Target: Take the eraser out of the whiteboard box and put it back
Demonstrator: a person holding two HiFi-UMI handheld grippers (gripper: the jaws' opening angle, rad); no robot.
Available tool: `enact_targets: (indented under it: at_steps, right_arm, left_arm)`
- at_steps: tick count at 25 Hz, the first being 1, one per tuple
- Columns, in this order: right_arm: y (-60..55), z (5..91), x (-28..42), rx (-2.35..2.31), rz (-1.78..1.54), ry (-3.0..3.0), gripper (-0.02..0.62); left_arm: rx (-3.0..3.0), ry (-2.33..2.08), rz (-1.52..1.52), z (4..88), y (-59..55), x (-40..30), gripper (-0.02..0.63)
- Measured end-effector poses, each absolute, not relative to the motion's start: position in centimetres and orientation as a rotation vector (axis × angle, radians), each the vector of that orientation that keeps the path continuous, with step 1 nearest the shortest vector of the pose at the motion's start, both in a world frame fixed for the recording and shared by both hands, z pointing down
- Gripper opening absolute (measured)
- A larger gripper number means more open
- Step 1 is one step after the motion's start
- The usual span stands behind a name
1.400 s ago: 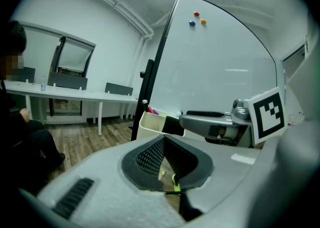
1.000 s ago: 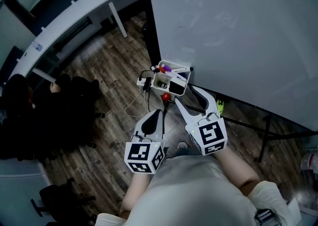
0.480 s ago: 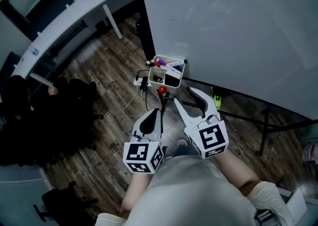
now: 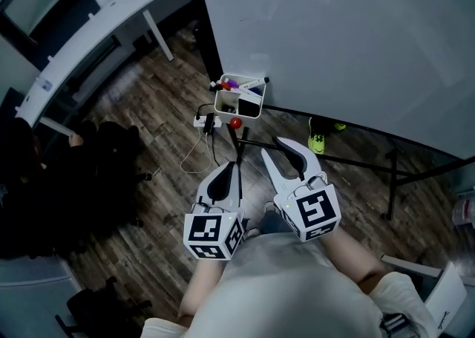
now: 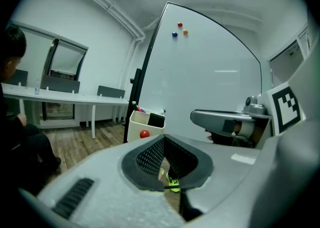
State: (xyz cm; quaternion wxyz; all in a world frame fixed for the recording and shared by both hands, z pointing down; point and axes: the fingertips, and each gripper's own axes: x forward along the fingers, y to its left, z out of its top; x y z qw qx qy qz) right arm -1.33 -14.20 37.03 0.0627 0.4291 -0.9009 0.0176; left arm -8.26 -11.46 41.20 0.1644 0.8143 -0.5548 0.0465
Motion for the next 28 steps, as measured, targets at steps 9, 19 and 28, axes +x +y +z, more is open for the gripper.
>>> enact_targets:
  at_steps: [9, 19, 28]
  right_arm:
    - [-11.2, 37.3, -0.5, 1.347, 0.101, -2.707, 0.015]
    - [-9.4, 38.4, -0.9, 1.353, 0.120, -2.668, 0.002]
    - [-8.3, 38.8, -1.6, 1.334, 0.130, -2.672, 0.002]
  left_arm:
    - [2.348, -1.544, 0.141, 41.2, -9.5, -7.7, 0.002]
    - [2.364, -1.525, 0.152, 41.4, -8.2, -8.2, 0.002]
    - [2.372, -1.505, 0.169, 41.9, -7.5, -8.2, 0.002]
